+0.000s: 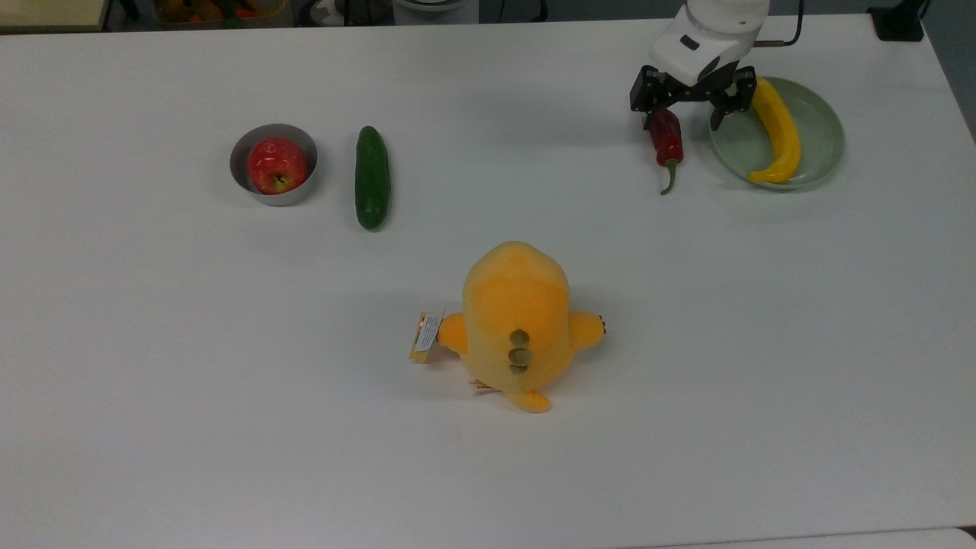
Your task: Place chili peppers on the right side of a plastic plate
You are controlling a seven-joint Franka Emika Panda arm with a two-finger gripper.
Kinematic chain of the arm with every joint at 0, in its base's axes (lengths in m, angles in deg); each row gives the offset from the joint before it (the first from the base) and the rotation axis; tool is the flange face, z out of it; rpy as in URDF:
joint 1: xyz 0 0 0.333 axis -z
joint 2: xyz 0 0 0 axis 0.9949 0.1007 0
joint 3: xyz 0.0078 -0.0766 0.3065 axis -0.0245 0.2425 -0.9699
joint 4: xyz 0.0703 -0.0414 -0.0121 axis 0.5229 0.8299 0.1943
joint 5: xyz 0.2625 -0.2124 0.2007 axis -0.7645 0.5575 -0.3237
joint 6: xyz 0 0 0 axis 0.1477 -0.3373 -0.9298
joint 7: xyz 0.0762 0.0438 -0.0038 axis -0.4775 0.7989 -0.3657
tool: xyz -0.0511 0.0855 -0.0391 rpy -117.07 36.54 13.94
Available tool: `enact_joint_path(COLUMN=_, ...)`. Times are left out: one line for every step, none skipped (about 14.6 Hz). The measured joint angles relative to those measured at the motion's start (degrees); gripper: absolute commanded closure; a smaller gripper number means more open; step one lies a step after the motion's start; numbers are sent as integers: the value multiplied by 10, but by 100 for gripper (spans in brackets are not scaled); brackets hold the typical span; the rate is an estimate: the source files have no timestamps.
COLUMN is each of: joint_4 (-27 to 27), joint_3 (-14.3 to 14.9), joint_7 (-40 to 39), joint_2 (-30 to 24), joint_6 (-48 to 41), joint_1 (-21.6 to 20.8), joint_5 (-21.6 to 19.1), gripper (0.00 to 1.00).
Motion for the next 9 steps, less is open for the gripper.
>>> enact_joint_path(joint_4=-4, joint_3=0, joint_7=-15, joint_2=-9, joint_6=-9, joint_1=3, joint_5=2, gripper=0)
enact_joint_path(joint_4=-8, joint_3=0, joint_7=-38, joint_2=-22, joint_6=-29, joint_1=8, joint_5=3, gripper=0)
enact_joint_path(joint_4=-11, joint_3=1, joint_7=-66, joint_2=-38, joint_6=-51, joint_1=17, joint_5=4, gripper=0)
enact_joint_path(joint_4=-13, joint_3=2, joint_7=-97, joint_2=-56, joint_6=-77, joint_1=28, joint_5=4, gripper=0)
enact_joint_path(joint_4=-15, joint_3=6, joint_7=-121, joint_2=-76, joint_6=-101, joint_1=39, joint_5=4, gripper=0)
enact_joint_path(joint_4=-17, joint_3=16, joint_7=-137, joint_2=-95, joint_6=-122, joint_1=49, joint_5=4, gripper=0)
enact_joint_path(joint_4=-21, joint_3=32, joint_7=-147, joint_2=-114, joint_6=-142, joint_1=55, joint_5=3, gripper=0)
enact_joint_path(joint_4=-28, joint_3=52, joint_7=-152, joint_2=-131, joint_6=-166, joint_1=60, joint_5=3, gripper=0)
enact_joint_path(joint_4=-38, joint_3=75, joint_7=-157, joint_2=-145, joint_6=-194, joint_1=62, joint_5=3, gripper=0)
